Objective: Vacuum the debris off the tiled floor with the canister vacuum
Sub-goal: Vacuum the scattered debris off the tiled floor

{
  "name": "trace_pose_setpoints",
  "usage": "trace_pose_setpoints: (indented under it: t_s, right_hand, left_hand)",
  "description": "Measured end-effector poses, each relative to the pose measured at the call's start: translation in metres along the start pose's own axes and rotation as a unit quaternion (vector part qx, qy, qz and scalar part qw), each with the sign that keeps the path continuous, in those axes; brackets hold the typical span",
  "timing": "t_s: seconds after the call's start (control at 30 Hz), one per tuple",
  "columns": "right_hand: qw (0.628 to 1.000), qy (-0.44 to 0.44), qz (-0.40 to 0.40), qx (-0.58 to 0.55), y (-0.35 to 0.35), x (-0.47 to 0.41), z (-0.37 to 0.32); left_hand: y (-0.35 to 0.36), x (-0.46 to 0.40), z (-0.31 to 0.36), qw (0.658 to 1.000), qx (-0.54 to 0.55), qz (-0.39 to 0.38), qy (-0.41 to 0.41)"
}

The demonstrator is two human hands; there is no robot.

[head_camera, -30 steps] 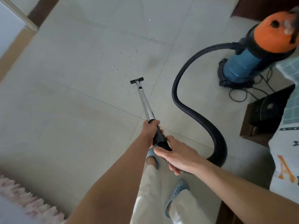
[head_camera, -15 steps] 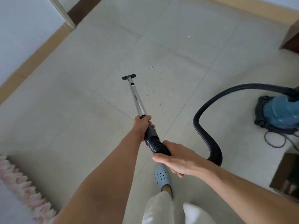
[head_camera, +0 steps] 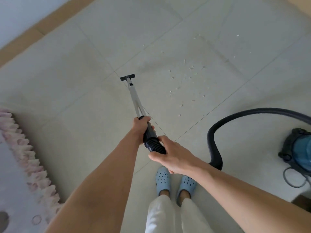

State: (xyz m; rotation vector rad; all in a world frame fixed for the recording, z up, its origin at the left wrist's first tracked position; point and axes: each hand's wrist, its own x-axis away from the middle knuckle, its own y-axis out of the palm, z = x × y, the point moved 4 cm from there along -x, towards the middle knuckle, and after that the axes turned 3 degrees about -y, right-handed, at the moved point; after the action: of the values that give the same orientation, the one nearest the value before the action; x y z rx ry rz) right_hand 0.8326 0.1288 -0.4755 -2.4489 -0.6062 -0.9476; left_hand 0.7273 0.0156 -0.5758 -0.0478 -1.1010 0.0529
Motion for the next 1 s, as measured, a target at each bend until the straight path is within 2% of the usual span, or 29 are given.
trace_pose_setpoints:
  t_s: [0.3, 0.47, 0.8, 1.0]
  right_hand:
    - [0.993, -0.010, -0.013, 0.121, 0.024, -0.033, -0.007]
    - [0.979, -0.041, 0.013, 0.200, 0.030, -0.048, -0.014]
    - [0.968, -0.037, 0.014, 0.247, 0.009, -0.044, -0.005]
    - [0.944, -0.052, 0.039, 0.322, -0.028, -0.024, -0.010]
  left_hand:
    - [-0.044, -0.019, -0.028, 0.994, 0.097, 0.033, -0.038]
    - [-0.056, -0.030, -0.033, 0.986, 0.157, 0.033, -0.044]
    - [-0.031, -0.029, -0.040, 0.975, 0.214, 0.026, -0.048]
    - [0.005, -0.012, -0.034, 0.954, 0.293, -0.010, -0.063]
